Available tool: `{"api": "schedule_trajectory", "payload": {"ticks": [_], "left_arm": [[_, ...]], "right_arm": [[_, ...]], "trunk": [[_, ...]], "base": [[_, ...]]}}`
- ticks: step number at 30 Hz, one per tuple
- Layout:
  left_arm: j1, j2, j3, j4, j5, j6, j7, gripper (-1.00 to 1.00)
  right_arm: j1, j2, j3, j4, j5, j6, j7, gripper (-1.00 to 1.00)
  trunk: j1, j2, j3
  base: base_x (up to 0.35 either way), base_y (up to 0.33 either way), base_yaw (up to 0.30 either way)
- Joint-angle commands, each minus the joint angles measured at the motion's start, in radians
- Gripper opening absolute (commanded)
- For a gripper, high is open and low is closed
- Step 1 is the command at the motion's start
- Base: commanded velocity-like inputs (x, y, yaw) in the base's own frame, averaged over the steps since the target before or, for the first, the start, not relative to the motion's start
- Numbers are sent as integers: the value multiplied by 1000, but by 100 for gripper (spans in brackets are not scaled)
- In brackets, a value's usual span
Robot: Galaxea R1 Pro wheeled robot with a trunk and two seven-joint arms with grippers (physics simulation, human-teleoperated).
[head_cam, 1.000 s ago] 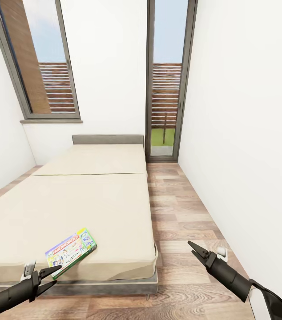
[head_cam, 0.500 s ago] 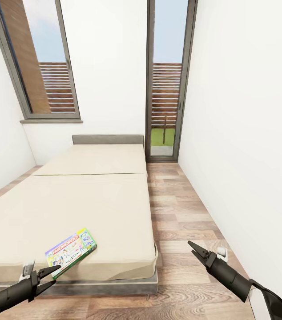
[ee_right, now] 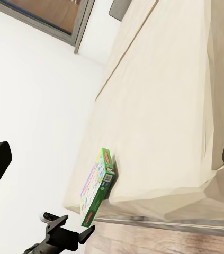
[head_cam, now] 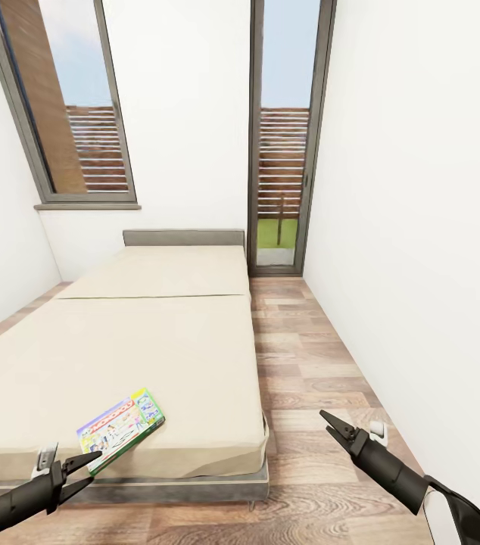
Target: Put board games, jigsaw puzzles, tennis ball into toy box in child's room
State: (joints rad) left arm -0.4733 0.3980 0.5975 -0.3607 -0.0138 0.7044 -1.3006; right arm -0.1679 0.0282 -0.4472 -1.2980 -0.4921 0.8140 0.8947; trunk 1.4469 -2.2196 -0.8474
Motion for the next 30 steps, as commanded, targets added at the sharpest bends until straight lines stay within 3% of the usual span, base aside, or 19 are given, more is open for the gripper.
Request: {"api": "schedule_trajectory", "payload": {"ticks": [1, 30], "left_arm": [[-1, 0, 4, 0, -2, 10, -3, 100], [-1, -1, 3, 0, -1, 10, -3, 100]], "right_arm": [[-1, 1, -2, 0, 0, 5, 3, 100], [-1, 1, -2, 0, 0, 5, 3, 100]], "trunk": [[0, 0, -1], [0, 0, -1]], "base": [[0, 0, 0], [25, 6, 0]]}}
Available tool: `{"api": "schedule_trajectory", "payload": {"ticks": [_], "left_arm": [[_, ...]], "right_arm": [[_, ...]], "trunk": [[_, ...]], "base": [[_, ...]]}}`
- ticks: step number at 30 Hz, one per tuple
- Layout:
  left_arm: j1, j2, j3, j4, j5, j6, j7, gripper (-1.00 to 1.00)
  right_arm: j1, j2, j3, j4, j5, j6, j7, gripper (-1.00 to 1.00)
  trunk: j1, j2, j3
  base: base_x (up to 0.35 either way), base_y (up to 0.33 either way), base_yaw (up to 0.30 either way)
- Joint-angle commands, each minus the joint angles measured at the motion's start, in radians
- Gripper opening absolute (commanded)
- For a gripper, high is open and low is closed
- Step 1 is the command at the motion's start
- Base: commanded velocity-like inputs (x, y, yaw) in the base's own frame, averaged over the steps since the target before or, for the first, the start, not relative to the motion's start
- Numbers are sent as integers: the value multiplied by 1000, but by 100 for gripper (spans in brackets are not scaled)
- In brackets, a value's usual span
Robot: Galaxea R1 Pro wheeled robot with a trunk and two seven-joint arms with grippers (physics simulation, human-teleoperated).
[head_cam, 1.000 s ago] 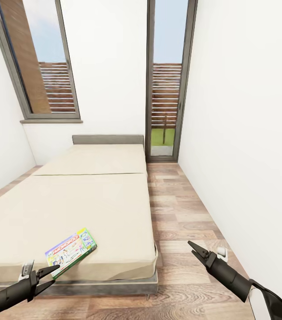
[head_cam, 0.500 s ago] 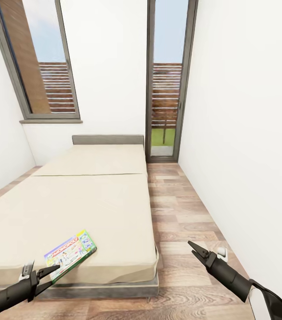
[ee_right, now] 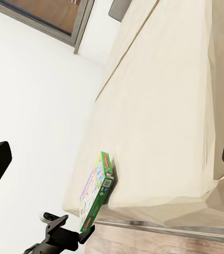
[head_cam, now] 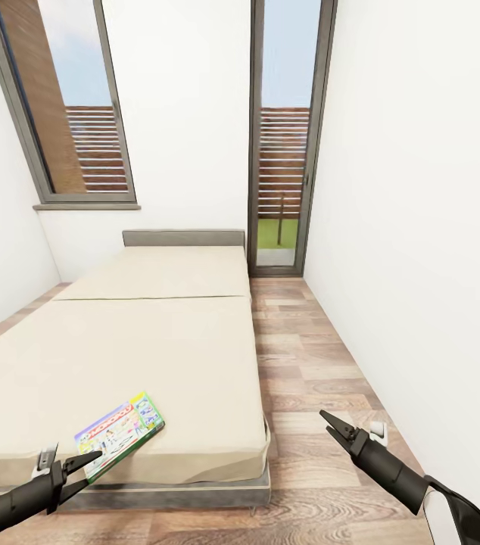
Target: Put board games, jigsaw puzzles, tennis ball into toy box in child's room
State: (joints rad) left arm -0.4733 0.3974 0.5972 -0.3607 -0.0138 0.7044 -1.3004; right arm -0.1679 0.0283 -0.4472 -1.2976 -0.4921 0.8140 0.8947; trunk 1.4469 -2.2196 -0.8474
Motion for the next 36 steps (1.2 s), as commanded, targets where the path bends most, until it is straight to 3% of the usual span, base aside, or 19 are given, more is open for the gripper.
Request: {"api": "schedule_trajectory", "payload": {"ticks": [1, 36], "left_arm": [[-1, 0, 3, 0, -2, 10, -3, 100], [-1, 0, 3, 0, -2, 10, -3, 100]], "right_arm": [[-1, 1, -2, 0, 0, 5, 3, 100], [-1, 1, -2, 0, 0, 5, 3, 100]], "trunk": [[0, 0, -1], [0, 0, -1]], "base": [[0, 0, 0], [45, 31, 0]]}}
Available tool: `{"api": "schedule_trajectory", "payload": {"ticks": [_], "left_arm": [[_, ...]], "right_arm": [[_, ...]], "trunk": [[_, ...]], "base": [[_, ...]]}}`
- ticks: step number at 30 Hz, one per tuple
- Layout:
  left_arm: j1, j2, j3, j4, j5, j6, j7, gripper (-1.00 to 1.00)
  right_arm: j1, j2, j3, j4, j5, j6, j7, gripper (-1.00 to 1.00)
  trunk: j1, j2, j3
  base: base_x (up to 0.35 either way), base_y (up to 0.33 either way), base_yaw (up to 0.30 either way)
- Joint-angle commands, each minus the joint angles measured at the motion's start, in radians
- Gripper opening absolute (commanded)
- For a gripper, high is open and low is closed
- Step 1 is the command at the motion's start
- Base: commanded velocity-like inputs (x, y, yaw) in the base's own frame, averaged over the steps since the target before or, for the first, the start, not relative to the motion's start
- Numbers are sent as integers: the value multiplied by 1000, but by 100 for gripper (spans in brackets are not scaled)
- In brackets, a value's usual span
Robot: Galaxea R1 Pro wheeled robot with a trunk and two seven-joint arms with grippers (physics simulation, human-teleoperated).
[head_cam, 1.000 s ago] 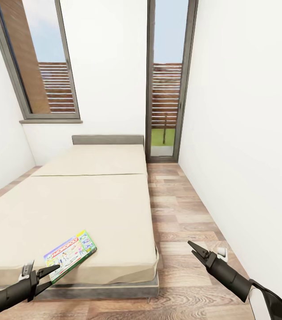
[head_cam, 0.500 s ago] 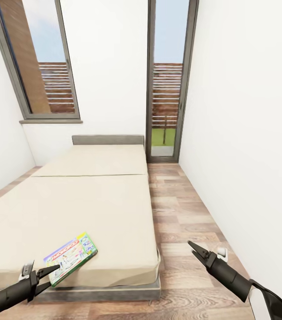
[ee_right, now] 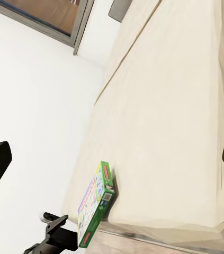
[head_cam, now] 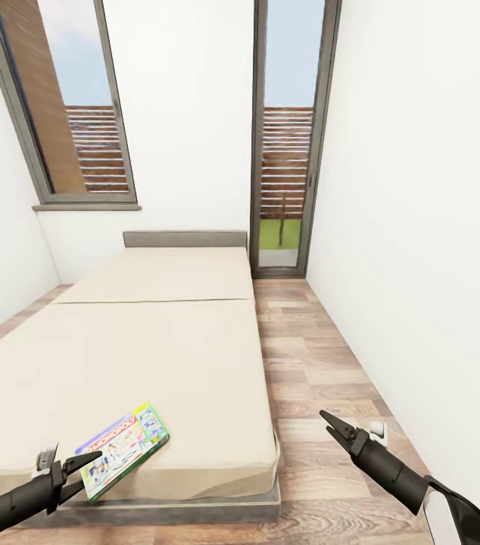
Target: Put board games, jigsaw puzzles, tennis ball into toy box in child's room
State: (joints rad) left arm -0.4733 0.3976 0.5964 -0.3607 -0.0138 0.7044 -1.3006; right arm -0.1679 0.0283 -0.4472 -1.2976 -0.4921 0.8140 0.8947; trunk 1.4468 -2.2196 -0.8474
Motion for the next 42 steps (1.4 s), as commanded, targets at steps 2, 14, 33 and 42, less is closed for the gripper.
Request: {"api": "schedule_trajectory", "payload": {"ticks": [2, 14, 33, 42], "left_arm": [[-1, 0, 3, 0, -2, 10, -3, 100], [-1, 0, 3, 0, -2, 10, -3, 100], [-1, 0, 3, 0, -2, 12, -5, 100], [-1, 0, 3, 0, -3, 12, -24, 100]], "right_arm": [[-1, 1, -2, 0, 0, 5, 3, 100], [-1, 1, -2, 0, 0, 5, 3, 100], [-1, 1, -2, 0, 0, 5, 3, 100], [-1, 1, -2, 0, 0, 5, 3, 100]], "trunk": [[0, 0, -1], [0, 0, -1], [0, 0, -1], [0, 0, -1]], "base": [[8, 5, 0], [2, 1, 0], [0, 0, 0], [0, 0, 0]]}}
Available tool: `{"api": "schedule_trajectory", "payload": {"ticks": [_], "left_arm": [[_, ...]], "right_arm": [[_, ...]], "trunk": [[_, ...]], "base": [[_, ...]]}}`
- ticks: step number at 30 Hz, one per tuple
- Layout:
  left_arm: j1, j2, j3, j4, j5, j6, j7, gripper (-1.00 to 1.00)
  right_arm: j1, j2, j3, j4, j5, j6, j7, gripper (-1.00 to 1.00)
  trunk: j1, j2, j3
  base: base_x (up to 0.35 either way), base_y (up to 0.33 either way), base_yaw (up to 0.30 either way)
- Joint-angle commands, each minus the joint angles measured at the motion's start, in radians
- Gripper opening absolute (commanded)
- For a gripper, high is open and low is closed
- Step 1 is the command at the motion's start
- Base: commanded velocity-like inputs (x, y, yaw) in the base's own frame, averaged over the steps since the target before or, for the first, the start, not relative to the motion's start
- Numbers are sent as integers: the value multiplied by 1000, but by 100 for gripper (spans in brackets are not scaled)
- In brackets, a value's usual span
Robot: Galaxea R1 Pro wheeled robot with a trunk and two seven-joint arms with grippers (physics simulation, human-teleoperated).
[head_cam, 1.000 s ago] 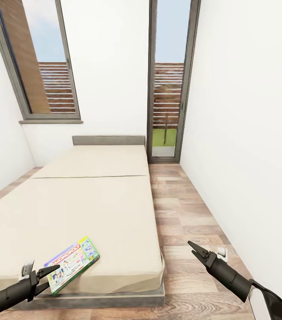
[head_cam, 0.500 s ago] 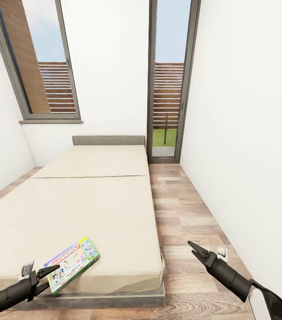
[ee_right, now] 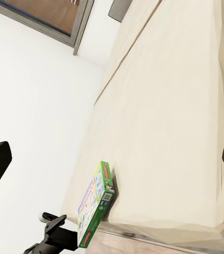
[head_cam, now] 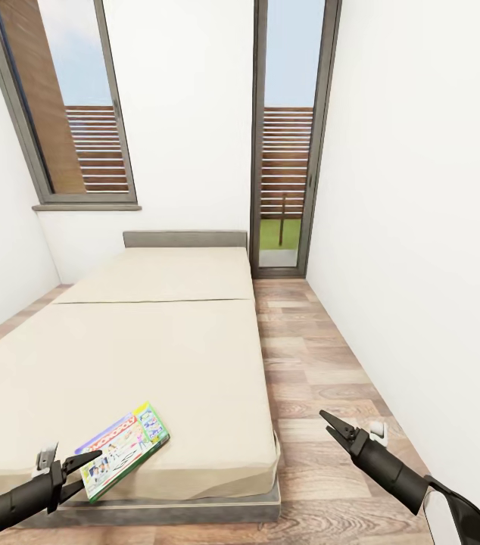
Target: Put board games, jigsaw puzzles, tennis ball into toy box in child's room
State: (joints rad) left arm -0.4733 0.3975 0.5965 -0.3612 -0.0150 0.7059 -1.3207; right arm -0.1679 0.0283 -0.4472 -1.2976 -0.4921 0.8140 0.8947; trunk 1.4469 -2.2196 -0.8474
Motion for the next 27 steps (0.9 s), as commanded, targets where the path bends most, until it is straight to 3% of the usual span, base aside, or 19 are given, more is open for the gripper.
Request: {"api": "schedule_trajectory", "payload": {"ticks": [1, 2, 3, 19, 27], "left_arm": [[-1, 0, 3, 0, -2, 10, -7, 100], [-1, 0, 3, 0, -2, 10, -10, 100], [-1, 0, 3, 0, -2, 10, -12, -100], [-1, 0, 3, -1, -2, 13, -26, -100], [-1, 1, 4, -2, -2, 15, -34, -100]], "right_arm": [[-1, 1, -2, 0, 0, 5, 3, 100], [-1, 1, -2, 0, 0, 5, 3, 100], [-1, 1, -2, 0, 0, 5, 3, 100], [-1, 1, -2, 0, 0, 5, 3, 100], [-1, 1, -2, 0, 0, 5, 3, 100]], "trunk": [[0, 0, -1], [0, 0, -1], [0, 0, -1], [0, 0, -1], [-31, 56, 24]], "base": [[0, 0, 0], [0, 0, 0], [0, 0, 0], [0, 0, 0], [0, 0, 0]]}}
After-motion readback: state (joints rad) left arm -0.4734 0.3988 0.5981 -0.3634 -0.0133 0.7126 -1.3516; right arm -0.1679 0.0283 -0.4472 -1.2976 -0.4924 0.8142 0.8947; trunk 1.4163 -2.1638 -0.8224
